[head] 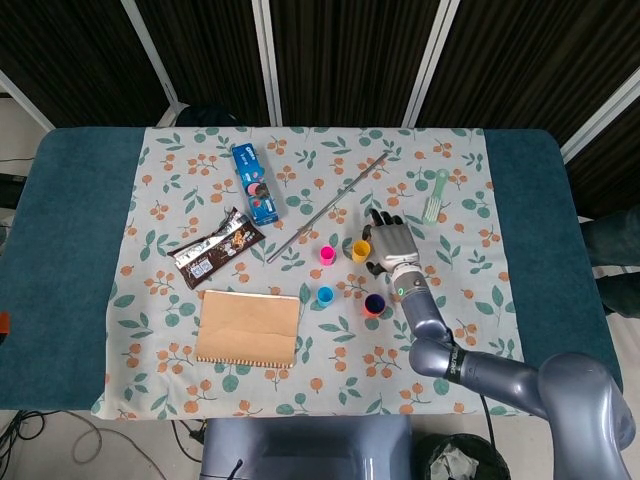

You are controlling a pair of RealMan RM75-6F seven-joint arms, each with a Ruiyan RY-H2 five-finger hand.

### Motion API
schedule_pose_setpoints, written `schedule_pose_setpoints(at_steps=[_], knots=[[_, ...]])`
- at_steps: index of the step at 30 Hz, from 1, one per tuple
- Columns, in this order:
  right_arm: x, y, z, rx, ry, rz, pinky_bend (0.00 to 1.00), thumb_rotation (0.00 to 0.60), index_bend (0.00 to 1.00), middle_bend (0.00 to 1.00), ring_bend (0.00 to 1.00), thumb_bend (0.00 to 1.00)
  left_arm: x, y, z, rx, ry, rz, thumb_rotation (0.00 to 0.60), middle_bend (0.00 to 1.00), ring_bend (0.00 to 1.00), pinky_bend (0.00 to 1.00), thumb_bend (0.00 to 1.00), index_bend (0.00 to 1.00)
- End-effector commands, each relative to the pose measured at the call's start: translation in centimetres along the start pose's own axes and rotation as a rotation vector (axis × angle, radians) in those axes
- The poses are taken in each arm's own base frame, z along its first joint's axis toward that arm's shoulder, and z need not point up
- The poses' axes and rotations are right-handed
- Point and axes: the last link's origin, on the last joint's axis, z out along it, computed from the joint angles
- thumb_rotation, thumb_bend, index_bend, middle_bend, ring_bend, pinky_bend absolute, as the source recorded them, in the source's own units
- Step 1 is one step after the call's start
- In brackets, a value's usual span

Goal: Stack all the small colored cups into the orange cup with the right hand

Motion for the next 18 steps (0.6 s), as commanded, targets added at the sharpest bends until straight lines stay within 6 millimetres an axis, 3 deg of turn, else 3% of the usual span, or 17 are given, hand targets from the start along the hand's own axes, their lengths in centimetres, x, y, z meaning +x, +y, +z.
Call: schedule_pose_setpoints(at_steps=[1,18], knots=[[0.0,-0.3,0.1,0.006,0.004,0.004,0.13,0.6,0.35,0.0,0.06,0.39,0.0,0.0,0.0,0.0,-0.001,0.0,0.6,0.03,0.0,0.03,0.36,0.13],[-0.2,-1.5,0.7,0.014,0.025,0.007,0.13,0.6,0.4,0.0,0.06,0.39,-0.2,0.1,0.0,0.002,-0.011,0.009,0.6,0.03,0.0,0.03,0.36,0.13]])
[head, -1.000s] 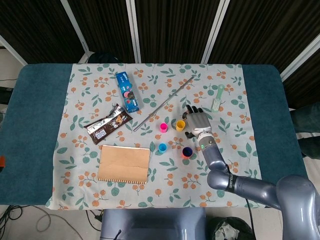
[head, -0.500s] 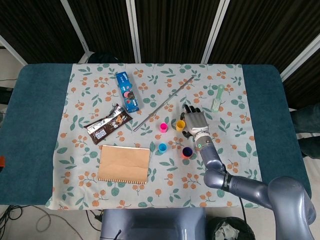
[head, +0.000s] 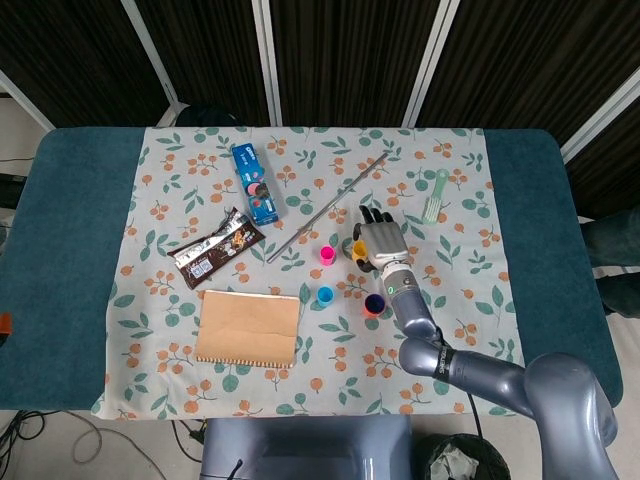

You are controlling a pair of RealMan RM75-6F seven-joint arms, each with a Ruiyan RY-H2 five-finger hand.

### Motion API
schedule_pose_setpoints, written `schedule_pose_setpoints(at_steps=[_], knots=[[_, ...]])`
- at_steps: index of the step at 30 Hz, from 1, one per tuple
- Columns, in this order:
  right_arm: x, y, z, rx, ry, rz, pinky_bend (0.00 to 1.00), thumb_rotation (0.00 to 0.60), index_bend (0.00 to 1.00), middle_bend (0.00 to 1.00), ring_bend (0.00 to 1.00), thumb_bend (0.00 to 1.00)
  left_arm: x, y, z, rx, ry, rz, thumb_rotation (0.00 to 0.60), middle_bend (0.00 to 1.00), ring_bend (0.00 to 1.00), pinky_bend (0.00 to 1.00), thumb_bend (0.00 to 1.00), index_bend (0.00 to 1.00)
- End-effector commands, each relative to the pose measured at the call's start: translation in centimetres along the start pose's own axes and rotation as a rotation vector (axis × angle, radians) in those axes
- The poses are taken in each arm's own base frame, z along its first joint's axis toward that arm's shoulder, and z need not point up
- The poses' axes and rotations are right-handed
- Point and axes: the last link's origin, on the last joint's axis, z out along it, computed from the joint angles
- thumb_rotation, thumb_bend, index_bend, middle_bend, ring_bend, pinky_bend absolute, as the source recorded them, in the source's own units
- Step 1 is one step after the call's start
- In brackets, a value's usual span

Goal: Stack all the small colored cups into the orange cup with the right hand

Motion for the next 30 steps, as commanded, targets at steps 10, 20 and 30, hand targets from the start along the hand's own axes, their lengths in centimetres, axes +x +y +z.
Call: schedule_pose_setpoints(at_steps=[10,20,30], knots=[[0.1,0.3,0.1,-0.012,-0.003,0.001,0.13,0.6,0.4,0.0,0.06,0.39,0.0,0.0,0.0,0.002,-0.002,-0.003,0.6,0.03,0.0,0.03,0.36,0.13],[-0.2,0.2,0.1,-0.008,-0.016,0.001,0.14,0.6,0.5,0.0,0.06,0.39,0.0,0.0,0.0,0.002,0.0,-0.004,0.6,0.03,0.0,0.03,0.36,0.13],[2.0,0.2,-0.5,0.008,0.041,0.005,0.14,0.6,0.52,0.0,0.07,0.39,0.1,0.0,0.0,0.002,0.0,-0.008,0.6,0.03,0.0,0.03,0.36,0.13]])
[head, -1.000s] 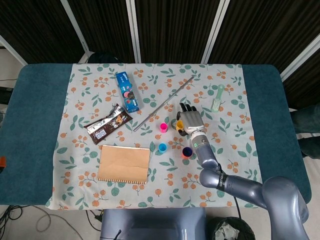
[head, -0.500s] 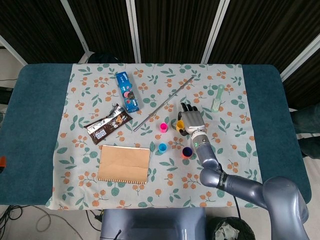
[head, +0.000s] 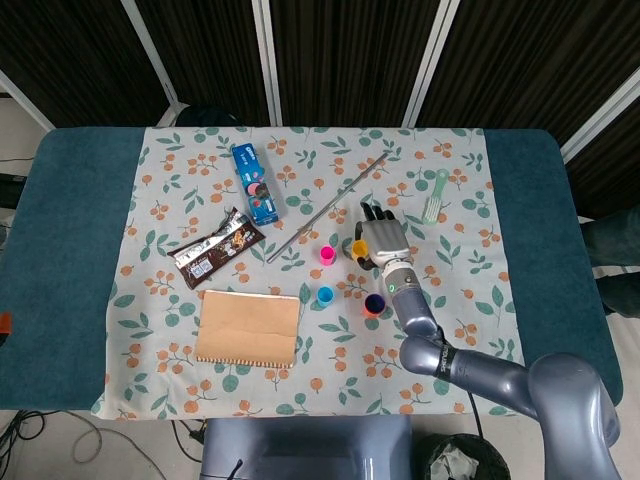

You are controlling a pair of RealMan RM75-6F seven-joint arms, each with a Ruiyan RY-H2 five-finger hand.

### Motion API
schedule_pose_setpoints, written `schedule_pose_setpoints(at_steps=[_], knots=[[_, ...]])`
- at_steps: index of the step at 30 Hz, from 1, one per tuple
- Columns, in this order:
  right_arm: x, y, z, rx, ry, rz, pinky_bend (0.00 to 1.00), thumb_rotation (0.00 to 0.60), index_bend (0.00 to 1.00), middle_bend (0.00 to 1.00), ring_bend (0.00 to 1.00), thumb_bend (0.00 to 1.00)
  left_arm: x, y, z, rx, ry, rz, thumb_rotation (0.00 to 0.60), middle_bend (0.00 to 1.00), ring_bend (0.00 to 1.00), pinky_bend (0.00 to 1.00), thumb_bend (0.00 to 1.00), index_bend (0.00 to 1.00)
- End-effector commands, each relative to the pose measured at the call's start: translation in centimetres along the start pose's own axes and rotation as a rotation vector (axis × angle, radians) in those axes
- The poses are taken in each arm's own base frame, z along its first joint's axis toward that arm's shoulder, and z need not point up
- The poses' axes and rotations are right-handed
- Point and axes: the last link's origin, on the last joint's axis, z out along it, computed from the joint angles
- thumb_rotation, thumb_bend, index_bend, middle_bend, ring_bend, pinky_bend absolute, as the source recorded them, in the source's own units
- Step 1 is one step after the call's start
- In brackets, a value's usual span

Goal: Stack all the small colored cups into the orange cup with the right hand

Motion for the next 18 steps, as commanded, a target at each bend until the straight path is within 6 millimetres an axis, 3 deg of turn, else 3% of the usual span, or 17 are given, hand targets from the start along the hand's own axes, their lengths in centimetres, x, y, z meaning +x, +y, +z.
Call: schedule_pose_setpoints(at_steps=[1,7,11,18], knots=[[1.4,0.1,-0.6,0.014,0.028,-0.003,0.14,0.6,0.52,0.0,0.07,0.39,0.0,0.0,0.0,0.001,0.001,-0.001,0.6,0.03,0.0,0.03,0.36,0.13],[4.1,0.4,-3.7,0.067,0.039,-0.011,0.14,0.6,0.52,0.0,0.07,0.39,0.0,0.1,-0.1,0.0,-0.002,-0.006,0.6,0.03,0.0,0.03,0.36,0.13],[5.7,0.8,-7.3,0.117,0.063,-0.057,0.14,0.6,0.52,0.0,0.07,0.39,0.0,0.2,0.0,0.001,0.0,-0.009,0.6,0.03,0.0,0.03,0.36,0.13],[6.2,1.3,-11.1,0.154,0.066,-0.071,0.14,0.6,0.52,0.0,0.07,0.39,0.1,0.2,-0.1,-0.001,0.004,-0.014,0.6,0.03,0.0,0.03,0.36,0.13]])
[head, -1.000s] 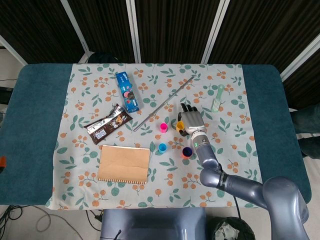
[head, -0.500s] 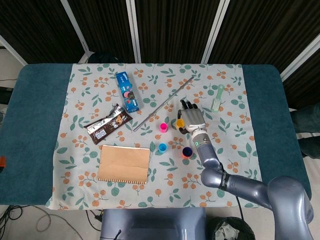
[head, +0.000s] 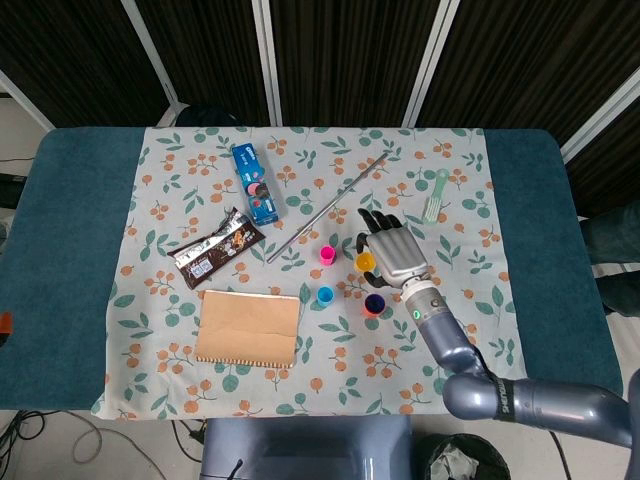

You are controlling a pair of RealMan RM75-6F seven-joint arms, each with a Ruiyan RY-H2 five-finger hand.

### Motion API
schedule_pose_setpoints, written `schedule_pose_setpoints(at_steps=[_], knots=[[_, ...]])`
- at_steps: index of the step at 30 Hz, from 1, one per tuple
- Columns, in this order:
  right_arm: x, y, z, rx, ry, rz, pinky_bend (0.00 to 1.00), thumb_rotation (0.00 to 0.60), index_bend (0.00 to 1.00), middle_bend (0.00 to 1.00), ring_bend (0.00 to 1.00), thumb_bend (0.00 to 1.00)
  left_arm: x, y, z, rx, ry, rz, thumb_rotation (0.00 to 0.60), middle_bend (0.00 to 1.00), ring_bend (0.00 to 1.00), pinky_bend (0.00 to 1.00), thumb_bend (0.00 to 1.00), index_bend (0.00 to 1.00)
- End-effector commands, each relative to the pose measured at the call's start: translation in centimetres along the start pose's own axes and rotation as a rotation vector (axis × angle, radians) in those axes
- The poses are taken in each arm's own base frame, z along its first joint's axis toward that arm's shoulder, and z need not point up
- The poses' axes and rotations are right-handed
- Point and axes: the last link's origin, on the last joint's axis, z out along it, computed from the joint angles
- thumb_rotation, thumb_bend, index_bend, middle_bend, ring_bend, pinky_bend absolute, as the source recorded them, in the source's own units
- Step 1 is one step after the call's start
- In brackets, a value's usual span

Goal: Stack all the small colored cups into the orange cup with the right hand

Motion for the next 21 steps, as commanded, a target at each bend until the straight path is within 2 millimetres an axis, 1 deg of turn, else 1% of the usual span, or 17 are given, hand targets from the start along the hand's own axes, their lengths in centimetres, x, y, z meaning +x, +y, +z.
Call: schedule_pose_setpoints(at_steps=[1,6,9,17,21], knots=[[0.4,1.0,-2.2,-0.005,0.013,-0.028,0.14,0.6,0.52,0.0,0.07,0.39,0.0,0.0,0.0,0.001,-0.001,-0.001,0.6,0.03,0.0,0.03,0.36,0.13],[-0.5,1.2,-3.4,0.006,-0.004,-0.03,0.14,0.6,0.52,0.0,0.07,0.39,0.0,0.0,0.1,0.002,-0.002,-0.006,0.6,0.03,0.0,0.03,0.36,0.13],[-1.4,1.3,-3.9,0.013,-0.013,-0.021,0.14,0.6,0.52,0.0,0.07,0.39,0.0,0.0,0.1,0.006,0.002,-0.01,0.6,0.03,0.0,0.03,0.36,0.13],[-3.3,1.4,-4.8,0.034,-0.042,-0.017,0.14,0.6,0.52,0.0,0.07,0.39,0.0,-0.1,0.1,0.007,0.001,-0.009,0.6,0.03,0.0,0.03,0.36,0.13],[-4.1,1.3,-4.9,0.041,-0.045,-0.019,0.14,0.6,0.52,0.0,0.07,0.39,0.0,0.0,0.1,0.006,0.001,-0.006,0.6,0.03,0.0,0.03,0.36,0.13]])
